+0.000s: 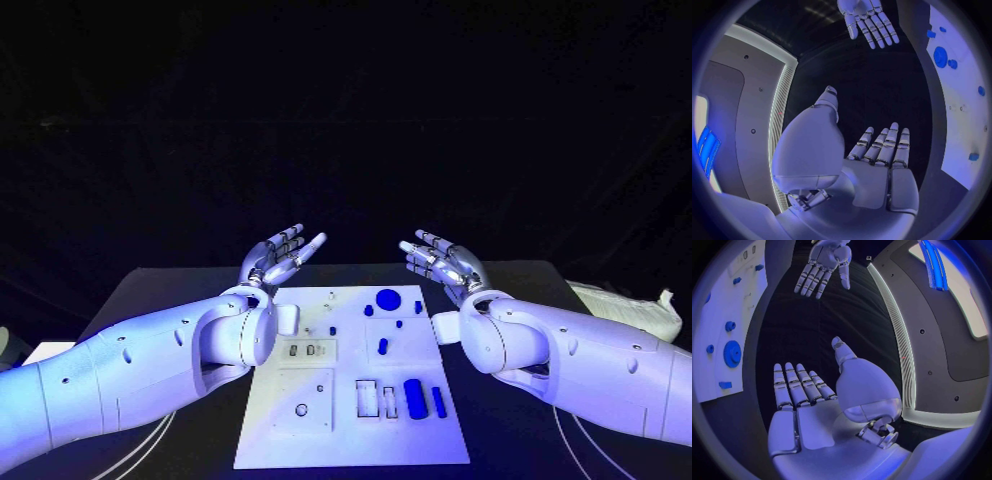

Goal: Assemble the parts on the task board

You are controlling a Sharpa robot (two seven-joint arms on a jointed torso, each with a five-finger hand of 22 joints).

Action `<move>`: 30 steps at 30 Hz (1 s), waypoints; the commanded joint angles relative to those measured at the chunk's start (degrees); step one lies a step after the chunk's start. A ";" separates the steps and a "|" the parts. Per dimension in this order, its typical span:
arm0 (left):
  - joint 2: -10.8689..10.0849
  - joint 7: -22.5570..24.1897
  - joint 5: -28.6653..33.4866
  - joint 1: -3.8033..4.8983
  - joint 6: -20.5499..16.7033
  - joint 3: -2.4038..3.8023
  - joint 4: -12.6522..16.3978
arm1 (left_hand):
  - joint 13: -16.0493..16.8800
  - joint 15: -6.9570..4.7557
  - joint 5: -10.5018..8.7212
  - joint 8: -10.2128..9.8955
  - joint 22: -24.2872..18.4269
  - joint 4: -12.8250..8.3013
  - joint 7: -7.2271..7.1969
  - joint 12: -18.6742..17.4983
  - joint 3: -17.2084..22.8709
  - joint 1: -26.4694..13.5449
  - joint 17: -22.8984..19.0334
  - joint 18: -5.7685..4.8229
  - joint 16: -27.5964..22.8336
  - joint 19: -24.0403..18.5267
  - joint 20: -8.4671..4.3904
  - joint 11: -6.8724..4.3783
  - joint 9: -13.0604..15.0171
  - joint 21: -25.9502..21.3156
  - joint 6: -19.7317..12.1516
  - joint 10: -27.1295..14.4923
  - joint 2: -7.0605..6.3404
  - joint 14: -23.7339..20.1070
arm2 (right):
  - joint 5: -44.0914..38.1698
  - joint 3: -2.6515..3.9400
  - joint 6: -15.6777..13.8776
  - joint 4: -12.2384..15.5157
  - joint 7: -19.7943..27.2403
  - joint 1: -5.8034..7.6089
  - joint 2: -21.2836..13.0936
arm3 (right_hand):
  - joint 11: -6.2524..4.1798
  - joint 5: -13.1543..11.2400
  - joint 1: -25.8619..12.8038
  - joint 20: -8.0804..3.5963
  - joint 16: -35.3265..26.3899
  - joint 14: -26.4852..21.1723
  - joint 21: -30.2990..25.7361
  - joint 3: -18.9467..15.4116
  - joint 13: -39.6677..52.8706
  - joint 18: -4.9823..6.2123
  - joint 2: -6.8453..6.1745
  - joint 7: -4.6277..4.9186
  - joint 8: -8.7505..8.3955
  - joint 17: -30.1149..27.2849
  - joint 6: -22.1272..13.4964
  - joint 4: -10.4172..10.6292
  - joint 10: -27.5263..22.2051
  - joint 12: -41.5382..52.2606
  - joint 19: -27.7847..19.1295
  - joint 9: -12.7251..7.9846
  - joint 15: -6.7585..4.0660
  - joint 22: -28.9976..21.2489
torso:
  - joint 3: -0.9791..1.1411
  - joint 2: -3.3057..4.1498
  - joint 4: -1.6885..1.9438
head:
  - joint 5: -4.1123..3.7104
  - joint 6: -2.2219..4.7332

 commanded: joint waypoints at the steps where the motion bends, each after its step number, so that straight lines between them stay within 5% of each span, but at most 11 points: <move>1: 0.40 -0.33 0.59 0.27 6.02 -0.01 -0.45 | 0.25 0.23 0.24 0.58 0.28 0.77 8.33 0.57 0.68 2.81 0.32 0.94 0.69 1.60 0.30 0.37 0.22 0.67 1.91 2.23 0.37 2.58 | -6.05 0.03 10.34 -1.00 -3.53 0.09 0.36 | 0.44 0.26 5.44 0.42 0.95 8.47 1.67 1.18 0.54 1.90 0.44 7.78 0.89 0.56 6.16 -2.42 8.14 0.89 8.58 0.54 0.06 0.93 | 0.01 0.02 -0.03 | 0.00 0.00; 4: 0.41 -0.33 0.59 0.28 6.04 -0.01 -0.46 | 0.46 -0.19 -0.12 0.90 0.74 0.67 8.26 0.90 2.02 3.46 0.72 1.41 1.35 4.70 0.28 0.09 0.42 1.46 4.01 4.87 2.00 6.28 | -6.88 0.04 11.89 -1.53 -4.08 0.12 0.53 | -0.44 -0.16 7.48 0.34 2.10 18.13 3.62 1.93 0.98 3.08 0.57 7.05 1.59 1.17 12.13 -3.70 15.63 1.65 16.72 1.00 -1.03 1.77 | 0.01 0.02 -0.03 | 0.00 0.00; 6: 0.41 -0.33 0.59 0.28 6.04 -0.01 -0.46 | 0.90 -1.32 -0.56 1.72 2.20 0.35 8.03 1.70 3.81 4.39 1.71 2.57 3.50 14.93 0.16 -0.61 0.85 4.17 9.00 11.12 4.72 15.49 | -7.28 0.04 12.64 -1.79 -4.35 0.13 0.61 | -1.51 -0.69 8.98 0.30 2.69 23.20 4.93 2.66 1.26 4.32 0.68 6.05 2.19 1.25 18.48 -4.77 22.90 2.33 20.44 1.37 -2.24 1.98 | 0.01 0.02 -0.03 | 0.00 0.00; 8: 0.41 -0.33 0.59 0.28 6.04 -0.01 -0.46 | 1.18 -2.04 -0.68 2.45 2.85 0.06 7.72 2.29 4.44 4.94 1.90 3.27 4.31 19.81 0.08 -1.10 1.21 5.64 13.06 15.56 5.85 17.76 | -7.32 0.04 12.71 -1.82 -4.37 0.14 0.62 | -2.04 -0.94 9.56 0.18 2.98 24.91 5.45 2.99 1.28 4.70 0.63 5.66 2.57 1.29 21.77 -5.28 24.65 2.60 21.79 1.58 -2.76 2.03 | 0.01 0.02 -0.03 | 0.00 0.00; 9: -2.21 0.60 0.62 0.42 7.31 -0.01 0.29 | 1.58 -2.96 -0.81 3.31 3.27 -0.37 7.21 3.20 4.85 5.52 2.18 4.09 5.35 22.92 -0.06 -1.80 1.60 6.87 17.58 21.33 6.72 20.49 | -20.23 0.18 6.83 -4.50 -2.46 0.90 0.49 | -2.45 -1.06 9.87 0.00 3.12 26.39 5.86 3.30 1.21 4.87 0.63 5.39 2.77 1.25 24.57 -5.65 26.14 2.71 22.98 1.68 -3.16 2.03 | -0.08 0.36 0.17 | 0.13 -0.69; 12: -3.43 1.07 0.63 0.48 7.46 -0.01 1.28 | 1.87 -4.98 -0.93 4.75 3.96 -1.95 5.84 4.74 5.02 6.50 2.70 5.55 7.34 29.72 -0.67 -3.40 2.15 9.28 27.00 29.96 8.14 26.84 | -25.27 0.34 5.79 -5.15 -2.56 1.35 0.50 | -3.48 -1.32 10.05 -1.04 3.37 30.31 6.93 4.23 1.04 4.90 0.50 4.68 2.91 1.18 31.35 -6.63 29.54 2.55 26.30 1.81 -4.35 1.95 | -0.16 0.88 0.29 | -0.01 -0.53; 14: -4.39 1.04 0.63 0.58 7.78 0.01 2.21 | 2.12 -6.12 -0.95 5.41 4.13 -3.03 4.94 5.78 4.96 6.89 3.20 5.58 8.34 32.86 -1.72 -4.54 2.23 10.18 29.96 33.76 8.84 30.50 | -28.60 0.43 5.40 -5.50 -2.80 1.82 0.53 | -4.01 -1.60 9.76 -1.88 3.58 32.96 7.56 4.90 1.04 4.87 0.24 4.03 2.80 1.23 33.31 -7.27 31.80 2.41 28.41 1.78 -5.24 1.88 | -0.23 1.47 0.30 | -0.08 -0.29; 18: -6.35 0.68 0.63 0.90 8.41 0.07 4.60 | 2.14 -7.62 -0.95 5.53 4.13 -4.62 3.86 5.98 4.71 7.16 4.25 5.71 8.75 36.75 -3.06 -5.83 1.94 11.02 32.90 37.82 9.71 34.56 | -35.86 0.58 4.90 -6.31 -3.69 3.23 0.64 | -5.37 -1.72 9.06 -3.97 4.62 38.80 9.38 6.70 1.22 4.81 0.16 3.32 2.58 1.78 36.28 -8.43 36.34 2.38 33.27 1.83 -7.29 2.13 | -0.23 2.62 0.47 | -0.44 -0.15; 22: -7.89 0.49 0.63 1.38 8.88 0.14 7.18 | 2.02 -7.87 -0.94 5.27 3.92 -5.34 3.59 5.48 4.63 7.29 4.63 5.69 8.34 37.66 -3.37 -6.08 1.77 10.93 33.68 38.72 9.99 35.37 | -43.57 0.71 5.35 -6.92 -5.89 4.91 0.53 | -6.74 -1.65 8.65 -5.85 5.64 43.15 11.12 7.97 1.37 4.94 -0.48 2.47 2.77 2.61 38.68 -9.12 40.18 2.57 36.97 1.97 -8.81 2.61 | -0.26 3.88 0.94 | -0.88 0.16; 30: -10.90 0.02 0.67 2.19 9.92 0.32 12.70 | 1.92 -8.62 -0.95 4.32 3.64 -6.37 3.32 4.22 4.13 6.76 6.27 5.68 8.07 40.13 -4.12 -6.49 1.59 11.09 34.74 40.26 10.37 38.30 | -66.72 1.27 9.37 -5.98 -13.80 7.05 0.07 | -8.64 -2.12 9.41 -9.27 8.47 50.89 16.32 8.82 1.54 4.86 -2.62 0.92 2.59 5.26 41.51 -9.05 44.55 2.07 44.38 1.98 -11.63 4.86 | -0.67 6.73 1.90 | -1.84 0.78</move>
